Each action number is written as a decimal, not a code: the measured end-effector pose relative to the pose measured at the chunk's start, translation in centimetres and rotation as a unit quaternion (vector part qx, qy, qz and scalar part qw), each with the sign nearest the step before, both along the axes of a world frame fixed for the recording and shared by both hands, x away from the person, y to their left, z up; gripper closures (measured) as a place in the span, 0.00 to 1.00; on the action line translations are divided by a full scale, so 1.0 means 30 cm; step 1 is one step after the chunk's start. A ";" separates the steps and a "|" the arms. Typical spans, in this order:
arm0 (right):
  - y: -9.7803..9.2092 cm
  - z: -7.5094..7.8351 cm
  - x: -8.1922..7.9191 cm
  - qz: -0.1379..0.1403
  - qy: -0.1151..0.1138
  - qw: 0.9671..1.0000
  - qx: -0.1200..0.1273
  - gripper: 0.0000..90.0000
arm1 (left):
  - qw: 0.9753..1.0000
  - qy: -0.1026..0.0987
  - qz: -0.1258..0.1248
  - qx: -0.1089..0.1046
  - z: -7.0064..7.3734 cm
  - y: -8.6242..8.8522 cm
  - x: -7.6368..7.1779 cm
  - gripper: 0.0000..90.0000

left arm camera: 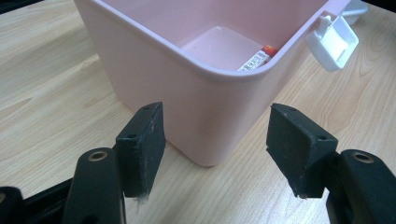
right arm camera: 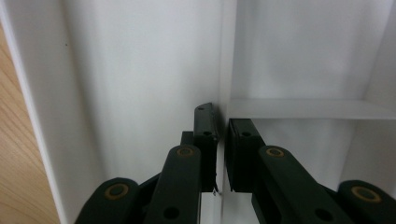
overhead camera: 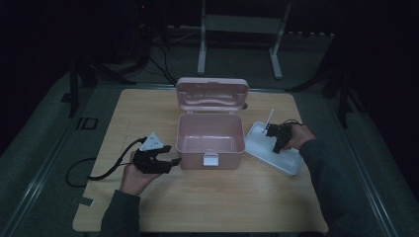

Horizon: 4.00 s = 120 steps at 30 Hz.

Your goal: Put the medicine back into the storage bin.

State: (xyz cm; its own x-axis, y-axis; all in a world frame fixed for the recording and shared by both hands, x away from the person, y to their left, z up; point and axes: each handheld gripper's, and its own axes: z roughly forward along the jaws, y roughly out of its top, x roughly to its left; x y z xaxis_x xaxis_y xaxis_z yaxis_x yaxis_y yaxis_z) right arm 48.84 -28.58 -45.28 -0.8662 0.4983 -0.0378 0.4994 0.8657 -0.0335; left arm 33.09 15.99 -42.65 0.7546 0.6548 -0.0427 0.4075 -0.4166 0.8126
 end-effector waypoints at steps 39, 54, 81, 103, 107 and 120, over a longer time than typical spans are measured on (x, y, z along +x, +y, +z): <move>-0.060 0.079 -0.103 0.094 0.032 0.995 0.024 0.99 | 1.000 -0.001 0.002 -0.002 0.000 0.004 -0.001 0.41; -0.092 0.343 -0.185 0.138 0.014 0.989 0.050 0.99 | 1.000 0.001 0.000 0.000 -0.003 0.001 0.001 0.41; 0.406 0.531 -0.159 0.266 -0.012 0.959 0.095 0.99 | 1.000 -0.004 0.006 -0.007 0.006 0.018 -0.002 0.41; 0.630 0.463 -0.083 0.266 -0.024 0.956 0.121 1.00 | 1.000 -0.006 0.007 -0.008 0.006 0.024 -0.003 0.41; 0.647 0.448 -0.065 0.256 -0.024 0.959 0.122 1.00 | 1.000 -0.005 0.008 -0.010 0.007 0.024 -0.004 0.41; 0.679 0.403 -0.046 0.258 -0.025 0.958 0.118 0.99 | 1.000 -0.005 0.007 -0.009 0.005 0.022 -0.003 0.41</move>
State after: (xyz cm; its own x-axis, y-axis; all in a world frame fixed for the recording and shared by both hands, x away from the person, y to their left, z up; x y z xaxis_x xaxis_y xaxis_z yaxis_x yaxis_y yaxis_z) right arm 47.45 -8.22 -33.18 -0.9997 0.0028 -0.0239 -0.0022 0.9785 0.2061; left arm 33.00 16.66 -42.50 0.7463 0.6639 -0.0476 0.4055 -0.3968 0.8235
